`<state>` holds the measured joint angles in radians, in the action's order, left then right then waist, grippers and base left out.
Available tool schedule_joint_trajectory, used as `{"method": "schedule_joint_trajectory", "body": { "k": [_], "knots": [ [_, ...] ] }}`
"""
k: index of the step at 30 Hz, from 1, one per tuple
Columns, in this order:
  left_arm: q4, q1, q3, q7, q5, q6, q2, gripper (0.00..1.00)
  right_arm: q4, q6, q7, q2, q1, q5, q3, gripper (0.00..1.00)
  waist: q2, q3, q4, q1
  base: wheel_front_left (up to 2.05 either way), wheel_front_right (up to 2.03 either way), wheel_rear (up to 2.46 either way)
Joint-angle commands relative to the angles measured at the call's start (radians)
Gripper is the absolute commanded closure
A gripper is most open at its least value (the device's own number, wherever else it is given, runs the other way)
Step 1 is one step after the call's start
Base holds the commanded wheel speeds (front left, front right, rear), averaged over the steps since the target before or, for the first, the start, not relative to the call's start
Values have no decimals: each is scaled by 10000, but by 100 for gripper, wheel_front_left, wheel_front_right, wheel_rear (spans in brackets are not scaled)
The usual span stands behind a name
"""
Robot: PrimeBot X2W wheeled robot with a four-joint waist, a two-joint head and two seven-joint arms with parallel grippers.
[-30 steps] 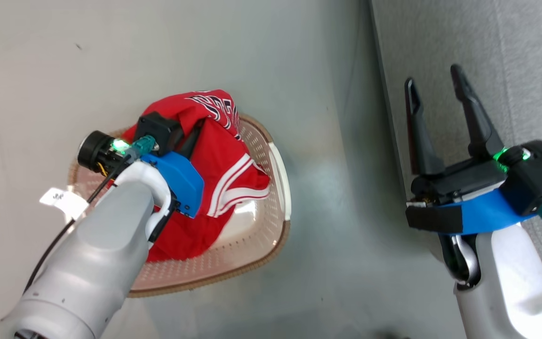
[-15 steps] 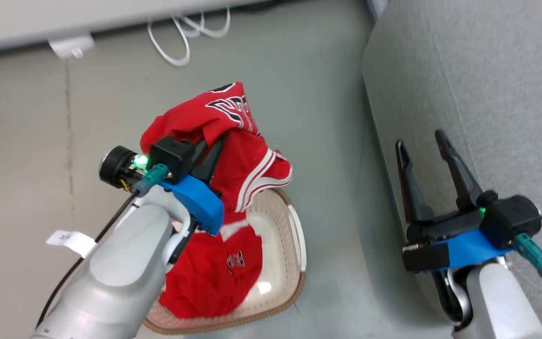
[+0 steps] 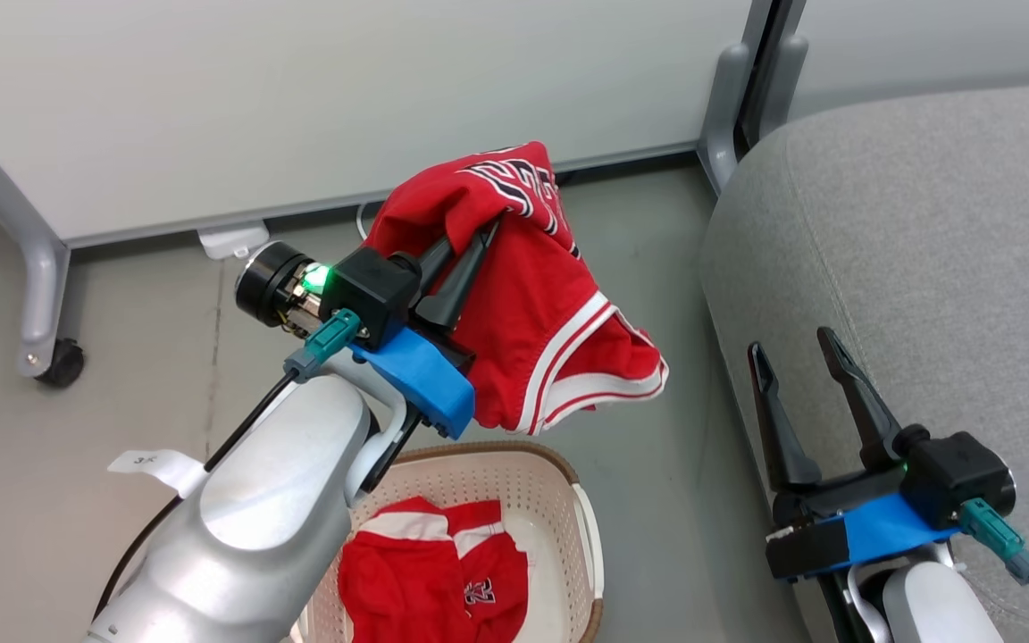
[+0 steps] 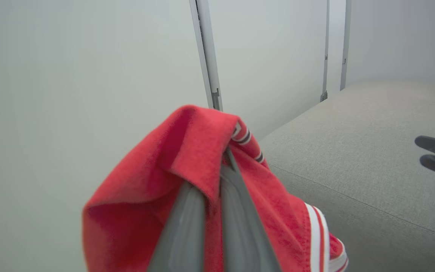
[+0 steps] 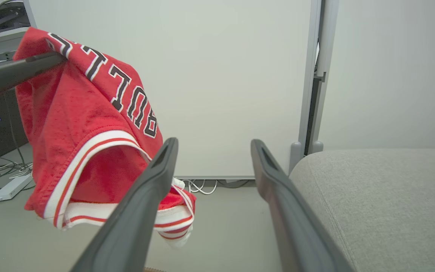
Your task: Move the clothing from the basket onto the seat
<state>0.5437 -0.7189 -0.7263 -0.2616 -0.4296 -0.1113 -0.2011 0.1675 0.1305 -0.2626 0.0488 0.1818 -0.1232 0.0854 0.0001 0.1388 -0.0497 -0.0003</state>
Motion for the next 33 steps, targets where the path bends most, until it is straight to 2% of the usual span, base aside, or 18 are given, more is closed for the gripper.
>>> {"method": "schedule_joint_trajectory", "body": {
  "k": [1, 10, 21, 26, 33],
  "knots": [
    [-211, 4, -38, -50, 40, -34, 0, 100, 25, 5, -35, 28, -250, -73, -41, 0, -1, -371, 65, 3, 0, 0, 0],
    [-1191, 143, -158, 298, 9, 147, -122, 100, 33, 5, -35, 28, -715, -111, -97, 0, -1, -836, 102, 3, 0, 0, 0],
    [-1863, 359, -240, 519, -94, 318, -321, 100, -194, 5, -35, 28, -426, 53, 80, 0, -1, -963, 210, 3, 0, 0, 0],
    [-2009, 389, -296, 542, -98, 362, -341, 100, -303, 5, -35, 28, 85, 163, 474, 0, -1, -995, 271, 3, 0, 0, 0],
    [-2096, 258, -387, 521, -100, 395, -298, 100, -89, 5, -33, 28, 1250, 164, 1538, 0, -1, -876, 376, 3, 0, 0, 0]
  ]
}}
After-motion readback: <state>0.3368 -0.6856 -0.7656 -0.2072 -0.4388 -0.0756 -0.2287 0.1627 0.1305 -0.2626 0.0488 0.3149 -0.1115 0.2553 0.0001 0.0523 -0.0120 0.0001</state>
